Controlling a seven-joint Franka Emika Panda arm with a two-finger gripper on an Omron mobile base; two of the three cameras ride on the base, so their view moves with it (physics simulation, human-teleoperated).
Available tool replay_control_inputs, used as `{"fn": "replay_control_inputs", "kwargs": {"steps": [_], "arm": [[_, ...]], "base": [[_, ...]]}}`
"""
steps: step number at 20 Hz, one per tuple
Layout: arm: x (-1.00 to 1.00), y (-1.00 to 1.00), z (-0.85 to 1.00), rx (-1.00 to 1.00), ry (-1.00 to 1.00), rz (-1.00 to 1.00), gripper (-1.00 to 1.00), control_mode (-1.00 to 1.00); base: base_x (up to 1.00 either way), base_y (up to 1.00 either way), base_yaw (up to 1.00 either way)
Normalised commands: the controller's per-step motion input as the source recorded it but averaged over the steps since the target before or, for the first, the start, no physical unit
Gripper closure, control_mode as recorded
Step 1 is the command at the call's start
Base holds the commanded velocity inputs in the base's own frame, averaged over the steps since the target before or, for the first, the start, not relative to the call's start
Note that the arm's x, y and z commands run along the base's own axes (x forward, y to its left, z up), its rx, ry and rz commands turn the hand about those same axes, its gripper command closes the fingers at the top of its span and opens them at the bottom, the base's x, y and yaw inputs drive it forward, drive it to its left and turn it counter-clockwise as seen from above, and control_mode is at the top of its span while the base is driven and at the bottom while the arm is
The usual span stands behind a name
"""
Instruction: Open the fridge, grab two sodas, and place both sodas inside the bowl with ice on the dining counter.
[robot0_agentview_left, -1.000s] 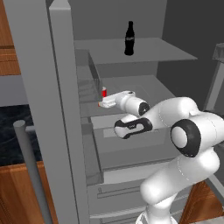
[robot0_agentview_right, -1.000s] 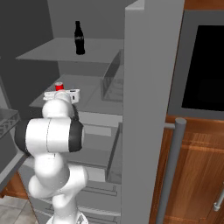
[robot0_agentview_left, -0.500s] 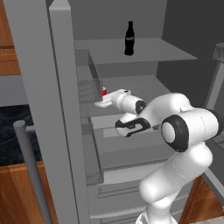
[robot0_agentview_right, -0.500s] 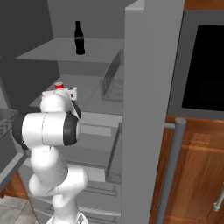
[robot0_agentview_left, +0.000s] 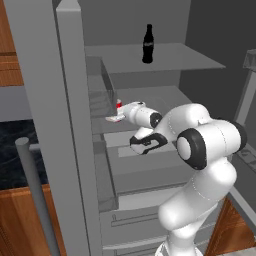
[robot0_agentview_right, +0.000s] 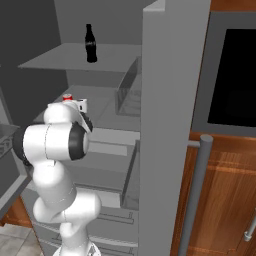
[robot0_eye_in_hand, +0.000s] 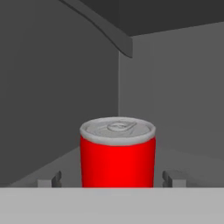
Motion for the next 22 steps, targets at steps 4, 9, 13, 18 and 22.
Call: {"fn": "replay_control_inputs", "kwargs": {"steps": [4, 9, 13, 18, 22], "arm": [[0.1, 0.0, -0.03, 0.0, 0.02, 0.0, 1.0, -1.0], [0.02, 0.0, 0.0, 0.0, 0.0, 0.0, 1.0, -1.0], [0.0, 0.0, 0.0, 0.0, 0.0, 0.0, 1.0, -1.0], [-0.01, 0.0, 0.0, 0.0, 0.0, 0.0, 1.0, -1.0], [-0.14, -0.1, 0.13, 0.0, 0.0, 0.0, 1.0, -1.0]], "base": [[0.0, 0.0, 0.0], [0.0, 0.0, 0.0], [0.0, 0.0, 0.0], [0.0, 0.0, 0.0], [0.0, 0.0, 0.0]]}}
